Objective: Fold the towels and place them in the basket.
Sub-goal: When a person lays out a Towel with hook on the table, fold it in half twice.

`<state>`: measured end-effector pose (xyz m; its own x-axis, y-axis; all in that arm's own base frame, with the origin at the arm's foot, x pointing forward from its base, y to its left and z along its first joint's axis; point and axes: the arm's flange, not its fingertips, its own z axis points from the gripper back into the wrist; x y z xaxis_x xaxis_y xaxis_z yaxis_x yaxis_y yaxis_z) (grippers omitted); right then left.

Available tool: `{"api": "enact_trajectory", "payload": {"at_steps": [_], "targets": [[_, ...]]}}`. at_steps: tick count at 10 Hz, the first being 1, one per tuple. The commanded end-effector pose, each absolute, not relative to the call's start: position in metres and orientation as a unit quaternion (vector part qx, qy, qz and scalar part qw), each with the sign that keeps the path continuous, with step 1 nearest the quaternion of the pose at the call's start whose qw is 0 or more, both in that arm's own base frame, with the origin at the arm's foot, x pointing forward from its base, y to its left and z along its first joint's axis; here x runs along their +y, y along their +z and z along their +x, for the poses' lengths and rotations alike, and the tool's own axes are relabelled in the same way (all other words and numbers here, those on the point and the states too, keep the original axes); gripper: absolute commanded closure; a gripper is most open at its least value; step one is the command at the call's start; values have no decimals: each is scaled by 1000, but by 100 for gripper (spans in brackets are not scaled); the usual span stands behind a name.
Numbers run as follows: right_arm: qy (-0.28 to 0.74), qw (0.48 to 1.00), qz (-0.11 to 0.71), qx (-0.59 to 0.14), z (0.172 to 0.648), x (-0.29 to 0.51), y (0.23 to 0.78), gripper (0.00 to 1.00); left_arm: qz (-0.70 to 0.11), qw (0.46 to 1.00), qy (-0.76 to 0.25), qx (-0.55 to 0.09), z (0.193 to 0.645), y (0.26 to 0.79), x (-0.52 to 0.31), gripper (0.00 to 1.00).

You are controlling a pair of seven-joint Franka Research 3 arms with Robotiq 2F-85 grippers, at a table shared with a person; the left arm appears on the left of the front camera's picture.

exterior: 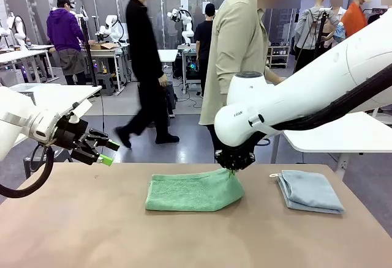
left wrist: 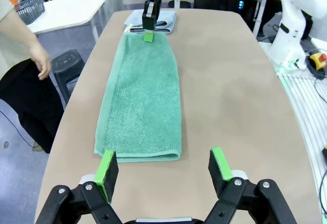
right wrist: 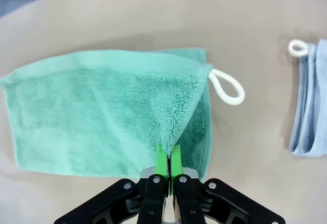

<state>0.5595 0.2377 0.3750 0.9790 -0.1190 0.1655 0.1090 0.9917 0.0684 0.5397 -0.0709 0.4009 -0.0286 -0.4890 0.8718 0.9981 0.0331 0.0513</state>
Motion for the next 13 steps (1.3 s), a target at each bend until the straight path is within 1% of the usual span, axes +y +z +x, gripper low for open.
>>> {"api": "enact_trajectory", "payload": {"at_steps": [1, 3, 6, 8, 9, 10, 13], "targets": [[-93, 992, 36, -79, 548, 225, 361, 100, -342, 611, -605, -379, 539, 403, -70, 10], [-98, 992, 30, -79, 549, 215, 340, 100, -342, 611, -605, -379, 539, 403, -70, 10], [-77, 991, -3, -112, 557, 207, 313, 100, -342, 611, -605, -379, 539, 403, -70, 10], [-68, 992, -1, -105, 562, 205, 300, 100, -342, 611, -605, -379, 539, 403, -70, 10], [-61, 993, 2, -105, 564, 205, 295, 91, -342, 611, -605, -379, 539, 403, -70, 10], [-63, 994, -3, -95, 566, 206, 290, 77, -342, 611, -605, -379, 539, 403, -70, 10], [-50, 994, -13, -94, 569, 210, 280, 77, -342, 611, -605, -379, 539, 403, -70, 10]]}}
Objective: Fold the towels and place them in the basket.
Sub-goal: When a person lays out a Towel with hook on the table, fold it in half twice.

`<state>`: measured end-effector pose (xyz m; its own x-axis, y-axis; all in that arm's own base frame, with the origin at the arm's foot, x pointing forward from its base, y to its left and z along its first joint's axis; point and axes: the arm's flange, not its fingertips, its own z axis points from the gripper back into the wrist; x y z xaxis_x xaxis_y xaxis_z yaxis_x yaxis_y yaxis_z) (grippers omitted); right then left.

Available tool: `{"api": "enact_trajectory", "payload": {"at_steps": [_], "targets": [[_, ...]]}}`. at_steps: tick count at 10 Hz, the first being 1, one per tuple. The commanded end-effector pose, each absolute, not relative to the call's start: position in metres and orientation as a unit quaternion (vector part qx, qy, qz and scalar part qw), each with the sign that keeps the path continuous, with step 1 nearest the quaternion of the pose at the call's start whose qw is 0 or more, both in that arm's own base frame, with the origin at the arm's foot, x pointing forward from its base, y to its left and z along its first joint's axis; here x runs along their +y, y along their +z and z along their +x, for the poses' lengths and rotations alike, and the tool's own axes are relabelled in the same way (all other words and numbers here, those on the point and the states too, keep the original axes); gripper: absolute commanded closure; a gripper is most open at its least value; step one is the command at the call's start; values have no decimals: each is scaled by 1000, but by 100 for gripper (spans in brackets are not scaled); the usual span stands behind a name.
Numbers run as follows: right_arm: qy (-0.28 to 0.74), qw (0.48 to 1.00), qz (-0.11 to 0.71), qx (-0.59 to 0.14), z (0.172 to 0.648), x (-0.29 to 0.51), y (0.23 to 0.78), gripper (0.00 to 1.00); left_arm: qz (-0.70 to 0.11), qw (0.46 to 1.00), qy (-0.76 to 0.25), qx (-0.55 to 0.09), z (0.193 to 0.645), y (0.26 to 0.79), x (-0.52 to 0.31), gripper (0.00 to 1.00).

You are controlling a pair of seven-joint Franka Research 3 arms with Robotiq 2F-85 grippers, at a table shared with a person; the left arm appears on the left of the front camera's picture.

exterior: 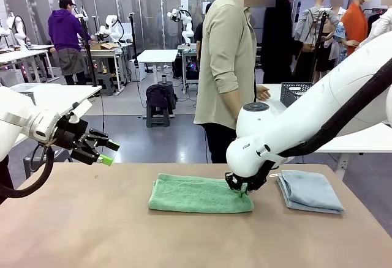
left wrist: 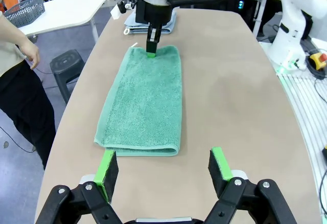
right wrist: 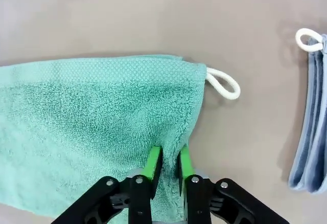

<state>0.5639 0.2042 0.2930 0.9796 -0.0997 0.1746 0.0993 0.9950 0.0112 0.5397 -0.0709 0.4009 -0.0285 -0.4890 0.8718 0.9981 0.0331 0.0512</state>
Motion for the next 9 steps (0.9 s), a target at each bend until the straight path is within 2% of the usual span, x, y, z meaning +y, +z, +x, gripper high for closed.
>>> {"api": "enact_trajectory", "payload": {"at_steps": [1, 4, 9], "targets": [[-49, 994, -17, -95, 569, 211, 277, 77, -342, 611, -605, -379, 539, 403, -70, 10], [-53, 993, -17, -99, 567, 210, 276, 77, -342, 611, -605, -379, 539, 403, -70, 10], [-60, 992, 20, -112, 545, 194, 317, 77, -342, 611, -605, -379, 539, 403, -70, 10]]}}
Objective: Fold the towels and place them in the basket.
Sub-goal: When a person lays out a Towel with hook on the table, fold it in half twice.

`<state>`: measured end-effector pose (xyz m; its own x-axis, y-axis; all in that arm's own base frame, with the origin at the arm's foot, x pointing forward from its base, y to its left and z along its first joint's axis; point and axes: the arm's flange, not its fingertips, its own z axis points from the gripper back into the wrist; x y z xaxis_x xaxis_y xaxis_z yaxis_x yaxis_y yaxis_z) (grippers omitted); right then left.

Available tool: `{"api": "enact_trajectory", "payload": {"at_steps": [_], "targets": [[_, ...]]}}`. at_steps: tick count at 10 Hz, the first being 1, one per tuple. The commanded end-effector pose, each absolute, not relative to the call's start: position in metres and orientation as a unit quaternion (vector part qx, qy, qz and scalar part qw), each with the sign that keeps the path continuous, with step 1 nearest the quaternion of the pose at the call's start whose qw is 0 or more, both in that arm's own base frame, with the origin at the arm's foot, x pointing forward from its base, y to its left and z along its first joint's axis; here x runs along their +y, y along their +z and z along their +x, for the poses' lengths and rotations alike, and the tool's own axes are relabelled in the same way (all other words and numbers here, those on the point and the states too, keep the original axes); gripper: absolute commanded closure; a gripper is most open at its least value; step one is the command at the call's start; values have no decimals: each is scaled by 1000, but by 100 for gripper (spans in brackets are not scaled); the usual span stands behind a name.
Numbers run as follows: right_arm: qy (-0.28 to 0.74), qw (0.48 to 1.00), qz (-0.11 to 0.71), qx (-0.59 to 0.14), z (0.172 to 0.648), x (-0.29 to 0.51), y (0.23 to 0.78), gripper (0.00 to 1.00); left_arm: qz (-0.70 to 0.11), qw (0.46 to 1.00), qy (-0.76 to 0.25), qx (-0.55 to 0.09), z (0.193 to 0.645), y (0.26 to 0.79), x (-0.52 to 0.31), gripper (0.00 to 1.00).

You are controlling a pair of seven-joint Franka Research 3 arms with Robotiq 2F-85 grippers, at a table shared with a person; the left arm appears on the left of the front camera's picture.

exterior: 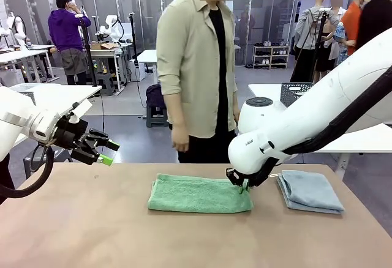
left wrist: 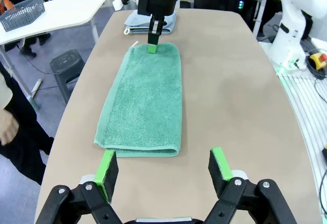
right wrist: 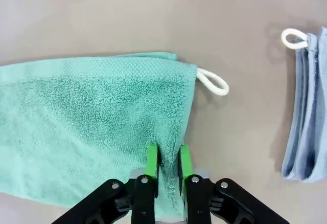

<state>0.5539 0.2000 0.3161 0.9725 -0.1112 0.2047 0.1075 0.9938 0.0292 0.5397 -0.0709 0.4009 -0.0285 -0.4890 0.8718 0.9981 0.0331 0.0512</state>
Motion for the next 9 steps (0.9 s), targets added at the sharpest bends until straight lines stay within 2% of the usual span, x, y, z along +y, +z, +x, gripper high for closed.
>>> {"api": "enact_trajectory", "payload": {"at_steps": [1, 2, 3, 9], "targets": [[-60, 992, 21, -113, 544, 191, 317, 77, -342, 611, -605, -379, 539, 403, -70, 10], [-61, 992, 25, -110, 546, 190, 314, 58, -342, 611, -605, -379, 539, 403, -70, 10], [-60, 991, 28, -113, 549, 190, 310, 66, -342, 611, -605, -379, 539, 403, -70, 10], [-54, 992, 53, -106, 559, 194, 284, 66, -342, 611, -605, -379, 539, 403, -70, 10]]}}
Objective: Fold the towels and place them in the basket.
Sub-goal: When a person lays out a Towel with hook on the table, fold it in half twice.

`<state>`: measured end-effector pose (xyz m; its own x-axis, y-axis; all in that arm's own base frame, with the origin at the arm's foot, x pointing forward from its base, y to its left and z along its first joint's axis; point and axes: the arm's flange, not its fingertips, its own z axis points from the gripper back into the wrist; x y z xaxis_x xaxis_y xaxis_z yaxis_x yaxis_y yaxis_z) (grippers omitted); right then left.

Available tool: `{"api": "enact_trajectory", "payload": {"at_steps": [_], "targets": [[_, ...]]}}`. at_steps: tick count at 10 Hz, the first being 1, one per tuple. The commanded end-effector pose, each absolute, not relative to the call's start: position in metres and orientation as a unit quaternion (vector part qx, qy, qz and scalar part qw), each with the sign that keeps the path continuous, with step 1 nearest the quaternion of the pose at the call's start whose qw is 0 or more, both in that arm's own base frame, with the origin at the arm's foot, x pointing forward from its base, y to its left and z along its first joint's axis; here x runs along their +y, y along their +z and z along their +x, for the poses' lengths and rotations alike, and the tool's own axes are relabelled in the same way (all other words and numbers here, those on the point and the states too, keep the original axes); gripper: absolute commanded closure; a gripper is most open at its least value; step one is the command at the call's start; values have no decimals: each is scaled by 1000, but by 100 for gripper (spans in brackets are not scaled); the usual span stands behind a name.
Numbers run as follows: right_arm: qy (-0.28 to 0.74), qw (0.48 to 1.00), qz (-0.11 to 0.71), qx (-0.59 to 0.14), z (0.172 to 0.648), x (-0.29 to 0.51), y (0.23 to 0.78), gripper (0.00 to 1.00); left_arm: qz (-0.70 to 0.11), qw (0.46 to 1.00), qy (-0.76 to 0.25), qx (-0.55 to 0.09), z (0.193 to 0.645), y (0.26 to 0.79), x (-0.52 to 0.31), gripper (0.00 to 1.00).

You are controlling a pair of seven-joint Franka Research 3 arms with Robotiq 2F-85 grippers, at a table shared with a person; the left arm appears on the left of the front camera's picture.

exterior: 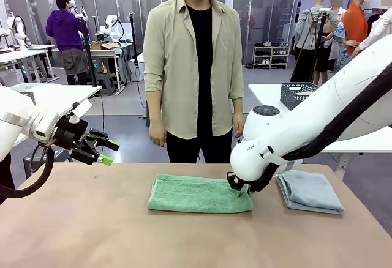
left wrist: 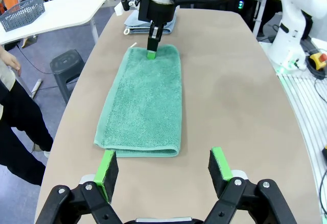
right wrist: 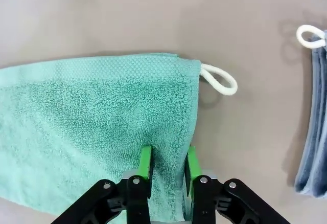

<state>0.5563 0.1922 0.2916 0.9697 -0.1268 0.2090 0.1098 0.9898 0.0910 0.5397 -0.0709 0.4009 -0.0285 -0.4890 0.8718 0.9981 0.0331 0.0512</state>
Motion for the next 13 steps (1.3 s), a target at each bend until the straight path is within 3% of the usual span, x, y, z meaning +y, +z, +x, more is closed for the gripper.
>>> {"api": "enact_trajectory", "payload": {"at_steps": [1, 2, 3, 4, 9, 13], "targets": [[-57, 992, 54, -100, 560, 195, 282, 66, -342, 611, -605, -379, 539, 403, -70, 10], [-58, 992, 53, -95, 560, 194, 281, 80, -342, 611, -605, -379, 539, 403, -70, 10], [-59, 993, 51, -94, 559, 195, 279, 84, -342, 611, -605, -379, 539, 403, -70, 10], [-59, 993, 50, -93, 559, 196, 279, 99, -342, 611, -605, -379, 539, 403, -70, 10], [-45, 993, 46, -94, 556, 195, 282, 100, -342, 611, -605, -379, 539, 403, -70, 10], [-18, 990, 30, -133, 553, 196, 341, 100, -342, 611, -605, -379, 539, 403, -70, 10]]}}
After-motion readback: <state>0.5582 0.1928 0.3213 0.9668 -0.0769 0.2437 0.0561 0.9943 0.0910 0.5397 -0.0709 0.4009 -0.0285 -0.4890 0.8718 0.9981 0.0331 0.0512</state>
